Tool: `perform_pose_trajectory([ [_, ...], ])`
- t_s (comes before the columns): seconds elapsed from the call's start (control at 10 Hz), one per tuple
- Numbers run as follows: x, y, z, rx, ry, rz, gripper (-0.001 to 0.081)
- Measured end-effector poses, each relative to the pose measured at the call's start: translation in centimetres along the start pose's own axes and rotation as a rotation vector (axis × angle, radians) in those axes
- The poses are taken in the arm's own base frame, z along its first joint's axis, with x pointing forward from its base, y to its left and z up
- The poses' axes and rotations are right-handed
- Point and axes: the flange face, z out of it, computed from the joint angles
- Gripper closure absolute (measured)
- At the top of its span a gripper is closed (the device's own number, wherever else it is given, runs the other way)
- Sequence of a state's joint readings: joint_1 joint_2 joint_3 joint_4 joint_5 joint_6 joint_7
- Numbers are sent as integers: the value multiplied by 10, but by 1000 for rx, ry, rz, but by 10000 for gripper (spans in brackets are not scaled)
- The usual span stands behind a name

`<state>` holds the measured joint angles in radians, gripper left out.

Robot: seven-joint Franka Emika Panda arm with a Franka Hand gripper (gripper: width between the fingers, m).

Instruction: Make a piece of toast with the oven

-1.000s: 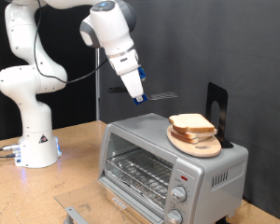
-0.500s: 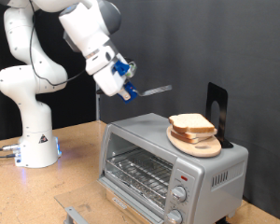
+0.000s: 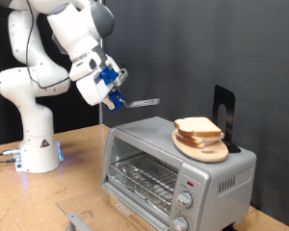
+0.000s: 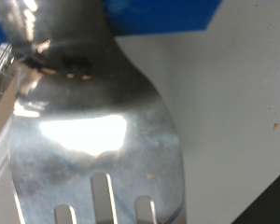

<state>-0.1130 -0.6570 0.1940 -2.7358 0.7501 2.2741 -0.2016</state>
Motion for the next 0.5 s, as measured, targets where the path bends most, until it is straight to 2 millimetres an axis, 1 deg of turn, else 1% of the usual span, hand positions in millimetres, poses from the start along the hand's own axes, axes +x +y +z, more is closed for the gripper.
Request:
perform_pose_trajectory([
  [0.2, 6, 11, -2, -18, -1, 71, 355],
  [0.5, 21, 41, -9, -46, 10, 136, 355],
])
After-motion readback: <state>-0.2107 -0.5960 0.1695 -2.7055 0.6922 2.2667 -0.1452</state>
